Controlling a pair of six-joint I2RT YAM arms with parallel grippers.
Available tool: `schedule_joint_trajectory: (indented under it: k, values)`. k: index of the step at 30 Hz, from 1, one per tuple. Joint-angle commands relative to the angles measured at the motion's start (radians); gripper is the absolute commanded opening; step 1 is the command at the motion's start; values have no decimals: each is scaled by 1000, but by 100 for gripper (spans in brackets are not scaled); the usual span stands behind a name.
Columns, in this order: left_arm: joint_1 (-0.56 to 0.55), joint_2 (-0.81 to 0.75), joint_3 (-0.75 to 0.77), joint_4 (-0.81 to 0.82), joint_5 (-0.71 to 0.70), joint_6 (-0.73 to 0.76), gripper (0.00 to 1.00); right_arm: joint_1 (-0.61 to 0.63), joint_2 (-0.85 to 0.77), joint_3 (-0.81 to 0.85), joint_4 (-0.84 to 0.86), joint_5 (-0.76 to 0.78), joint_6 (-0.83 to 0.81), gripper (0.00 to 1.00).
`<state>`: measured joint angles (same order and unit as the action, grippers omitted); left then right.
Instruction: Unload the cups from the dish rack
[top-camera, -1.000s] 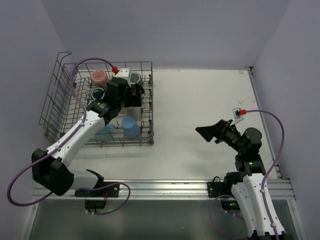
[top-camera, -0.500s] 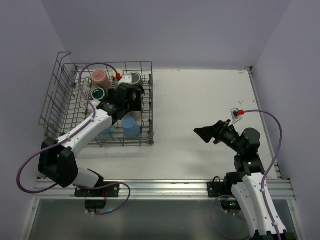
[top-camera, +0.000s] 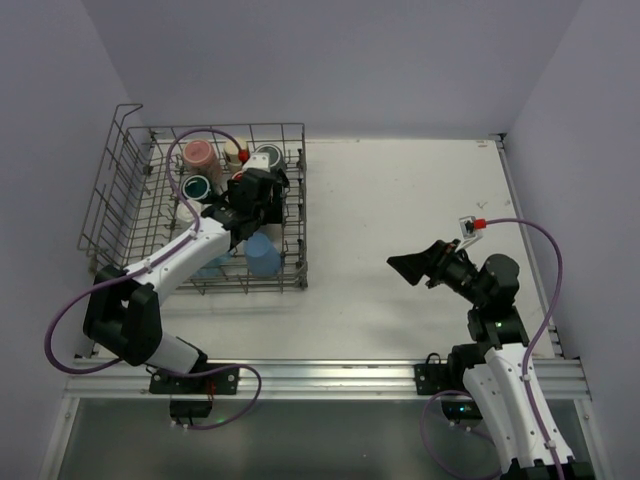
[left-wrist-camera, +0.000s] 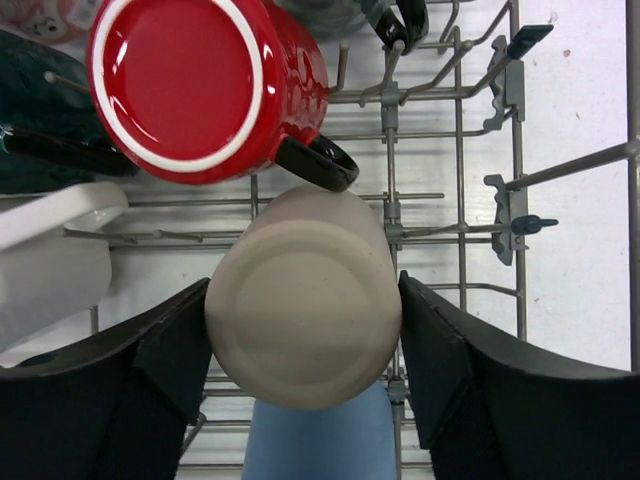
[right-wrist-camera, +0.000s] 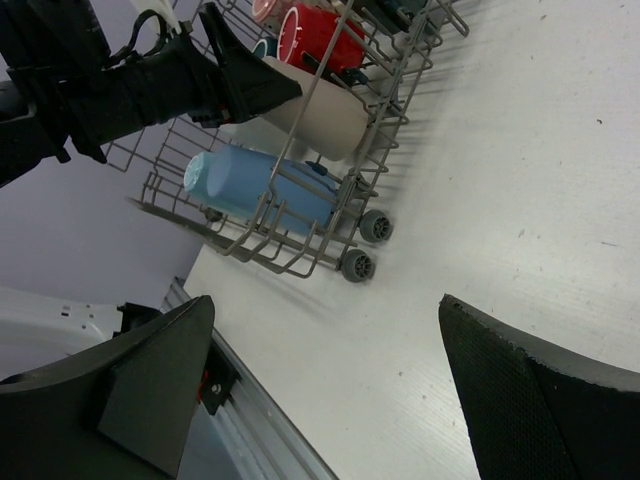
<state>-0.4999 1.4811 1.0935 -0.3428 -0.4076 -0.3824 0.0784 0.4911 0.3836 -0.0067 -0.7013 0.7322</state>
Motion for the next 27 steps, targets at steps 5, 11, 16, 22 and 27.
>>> schedule_joint_trajectory:
  k: [5, 11, 16, 22, 27]
  values:
    - [-5, -63, -9, 71, -30, 4, 59, 4, 14, 31, 27, -32, 6, 95]
    - [-5, -198, 35, 48, -13, 23, 55, 30, 55, 40, 128, -12, 113, 94]
    - [-5, -321, 78, 42, 71, 24, 52, 133, 151, 69, 283, 54, 197, 93]
    - [-3, -482, 31, 123, 293, -88, 44, 333, 302, 208, 456, 103, 191, 89]
    - [-5, -605, -78, 275, 493, -243, 41, 412, 371, 291, 596, 100, 182, 86]
